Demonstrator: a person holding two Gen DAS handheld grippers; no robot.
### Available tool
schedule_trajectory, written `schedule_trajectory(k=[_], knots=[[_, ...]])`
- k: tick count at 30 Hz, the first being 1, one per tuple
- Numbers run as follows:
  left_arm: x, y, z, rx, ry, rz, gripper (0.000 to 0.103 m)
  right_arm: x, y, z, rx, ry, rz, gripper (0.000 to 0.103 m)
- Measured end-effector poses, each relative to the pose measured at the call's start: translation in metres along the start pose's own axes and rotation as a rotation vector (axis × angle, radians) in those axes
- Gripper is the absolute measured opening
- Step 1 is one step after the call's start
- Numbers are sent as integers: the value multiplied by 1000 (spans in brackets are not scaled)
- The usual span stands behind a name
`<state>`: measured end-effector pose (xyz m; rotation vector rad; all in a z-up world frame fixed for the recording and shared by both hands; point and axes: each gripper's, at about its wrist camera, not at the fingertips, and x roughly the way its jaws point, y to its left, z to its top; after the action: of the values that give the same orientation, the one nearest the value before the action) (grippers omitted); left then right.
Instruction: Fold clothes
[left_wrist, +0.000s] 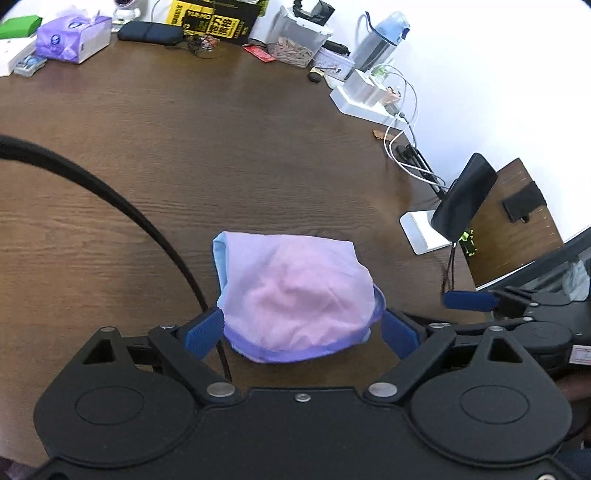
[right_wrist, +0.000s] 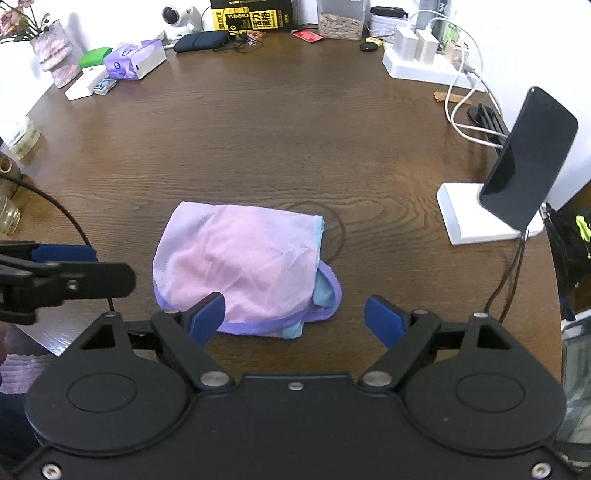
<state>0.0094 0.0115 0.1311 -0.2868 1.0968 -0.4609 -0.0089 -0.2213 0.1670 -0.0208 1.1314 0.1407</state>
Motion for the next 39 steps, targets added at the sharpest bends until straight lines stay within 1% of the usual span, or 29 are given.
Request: schedule_trajectory(k=[3, 5, 7, 11, 13, 17, 18, 21, 24, 26, 27, 28, 29, 31, 32, 33, 34, 35, 36, 38, 39], knots=[[22, 5, 4, -22, 27, -35, 89, 12, -1, 2, -23, 8, -3, 87], [34, 8, 5, -33, 40, -29, 89, 20, -3, 3, -29, 21, 0, 87], [47, 12, 6, -51, 53, -14, 85, 27, -5, 5, -32, 31, 12, 87], [58, 18, 8, -101, 54, -16, 85, 43, -7, 9, -57, 46, 24, 87], [66, 22, 10, -120, 66, 22, 85, 51, -7, 10, -67, 55, 27, 87], [77, 23, 15, -111, 94, 113, 85, 70, -11, 12, -68, 87, 38, 86], [80, 24, 15, -115, 103, 125, 85, 74, -12, 12, -69, 92, 43, 86], [84, 27, 15, -131, 118, 129, 85, 82, -13, 15, -85, 101, 67, 86], [86, 25, 17, -117, 133, 115, 84, 89, -12, 16, -99, 112, 84, 86], [87, 20, 17, -88, 143, 122, 79, 92, -13, 16, -95, 114, 103, 84], [88, 19, 17, -78, 146, 125, 73, 93, -14, 16, -91, 114, 111, 82], [88, 18, 17, -75, 148, 125, 70, 94, -15, 15, -85, 113, 128, 75], [88, 17, 17, -74, 151, 125, 68, 95, -16, 15, -78, 113, 150, 71], [88, 19, 18, -89, 160, 115, 50, 94, -15, 13, -83, 96, 168, 66], [88, 21, 18, -103, 168, 108, 45, 93, -14, 12, -90, 86, 172, 61], [89, 22, 18, -119, 178, 101, 31, 93, -13, 12, -95, 78, 176, 56], [90, 24, 18, -136, 188, 94, 22, 92, -13, 10, -102, 68, 189, 49], [91, 25, 19, -146, 194, 90, 22, 91, -11, 8, -115, 59, 201, 45], [91, 24, 18, -146, 196, 94, 20, 90, -9, 7, -130, 54, 209, 42], [91, 21, 18, -135, 199, 107, 17, 89, -8, 5, -151, 43, 224, 29], [91, 19, 18, -130, 197, 111, 14, 88, -7, 5, -162, 35, 229, 25]])
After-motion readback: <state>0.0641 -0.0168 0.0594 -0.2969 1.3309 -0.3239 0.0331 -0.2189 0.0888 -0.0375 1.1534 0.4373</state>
